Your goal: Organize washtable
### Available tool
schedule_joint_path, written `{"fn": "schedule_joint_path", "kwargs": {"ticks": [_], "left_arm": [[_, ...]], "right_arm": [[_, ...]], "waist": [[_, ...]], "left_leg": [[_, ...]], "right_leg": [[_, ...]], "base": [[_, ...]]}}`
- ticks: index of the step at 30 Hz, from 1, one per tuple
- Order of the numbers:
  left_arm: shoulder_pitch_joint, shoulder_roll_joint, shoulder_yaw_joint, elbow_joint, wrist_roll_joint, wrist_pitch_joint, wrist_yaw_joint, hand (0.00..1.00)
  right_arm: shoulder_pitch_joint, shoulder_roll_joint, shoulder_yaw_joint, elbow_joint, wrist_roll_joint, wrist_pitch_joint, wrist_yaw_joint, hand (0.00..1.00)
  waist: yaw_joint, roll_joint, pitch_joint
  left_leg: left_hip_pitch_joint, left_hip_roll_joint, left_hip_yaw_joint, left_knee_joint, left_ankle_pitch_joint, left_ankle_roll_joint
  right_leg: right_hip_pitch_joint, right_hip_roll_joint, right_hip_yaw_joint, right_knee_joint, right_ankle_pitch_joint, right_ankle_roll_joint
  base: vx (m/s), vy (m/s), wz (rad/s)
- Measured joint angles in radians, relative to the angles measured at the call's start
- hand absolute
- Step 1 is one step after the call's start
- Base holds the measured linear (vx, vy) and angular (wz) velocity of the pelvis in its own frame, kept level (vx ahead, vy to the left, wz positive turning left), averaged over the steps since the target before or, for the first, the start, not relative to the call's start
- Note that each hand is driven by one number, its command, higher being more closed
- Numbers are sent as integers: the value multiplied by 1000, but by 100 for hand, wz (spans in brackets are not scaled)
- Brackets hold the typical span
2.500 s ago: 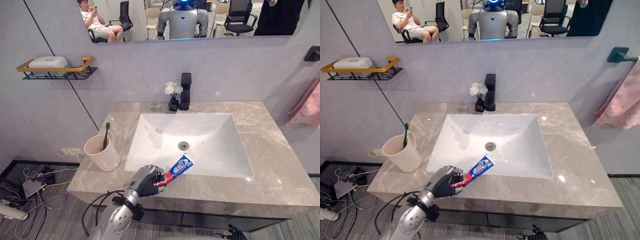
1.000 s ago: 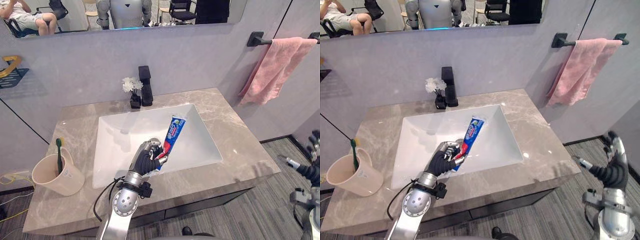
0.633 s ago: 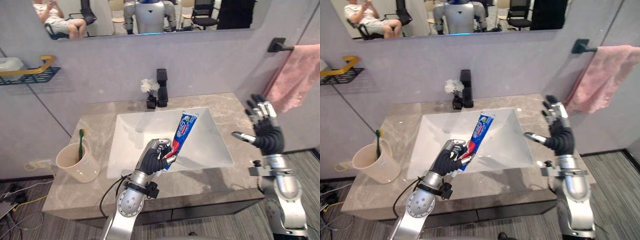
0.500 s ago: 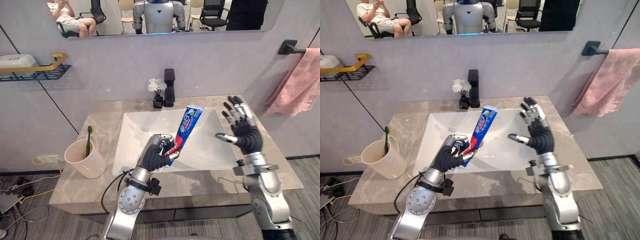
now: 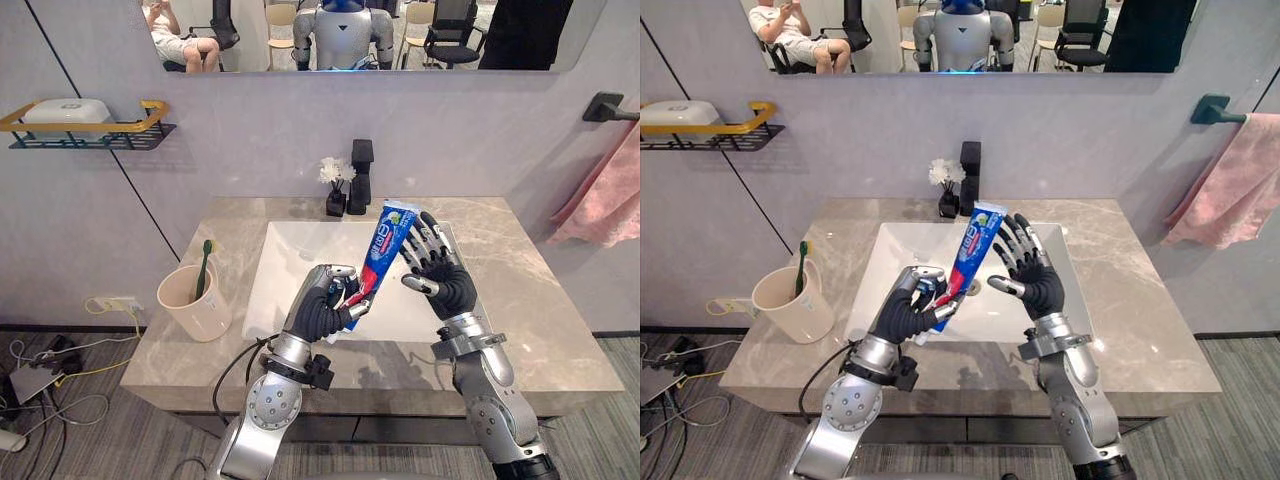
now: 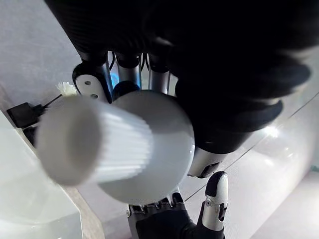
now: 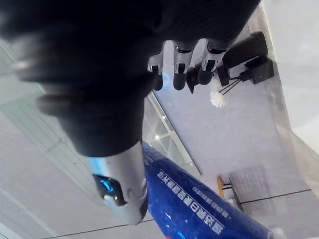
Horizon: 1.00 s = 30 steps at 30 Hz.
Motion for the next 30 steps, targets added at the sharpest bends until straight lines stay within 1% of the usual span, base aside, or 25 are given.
{"fn": "schedule_joint_path", "kwargs": {"ticks": [3,10,13,14,17,18,24,30], "left_arm": [[-16,0,-15,1,0,0,16,100],[-17,0,-18,17,-22,1,25,100],[-21,0,-39,56,-22,3,25,100],[-27,0,-58,74,-23,4,25,100],[-30,0,-64,79,-31,6,25,100],[-30,0,-64,80,-32,6,26,100],[-30,0,-66,104,-39,5,39,100],[-30,0,-70,131,-40,5,43,100]], "right_arm": [[-12,11,21,2,23,0,-1,0],[-69,11,64,32,74,0,-6,0],[-95,12,99,32,81,0,-12,0],[-104,12,102,32,82,0,-12,0],[-114,16,104,35,83,1,-16,0],[-116,16,105,35,83,1,-17,100],[-139,13,129,43,109,1,-24,100],[-149,14,132,43,109,0,-30,100]], "waist": [[1,-3,0],[1,-13,-2],[1,-15,-3],[1,-17,-4],[1,-23,-8],[2,-24,-8],[2,-25,-9],[2,-29,-12]], "left_leg": [[2,-1,-1,-15,9,-1],[-3,-2,-4,-28,16,0],[-7,-3,-10,-29,19,1],[-10,-3,-14,-30,21,1],[-16,-3,-23,-34,27,1],[-16,-3,-24,-36,29,1],[-17,-3,-25,-49,39,-4],[-19,-2,-26,-62,47,-3]], "right_leg": [[-4,0,-3,0,0,0],[-12,0,-8,0,0,0],[-13,-1,-16,0,0,0],[-14,-2,-20,0,0,0],[-17,-2,-28,0,0,0],[-17,-2,-28,-1,0,0],[-26,0,-28,-1,2,-2],[-33,2,-28,-1,3,-4]], "base": [[-5,-11,3],[-3,-3,1],[-19,-13,8],[-22,-14,11],[-22,-18,9],[-24,-20,6],[-29,-13,0],[-4,-2,-1]]}}
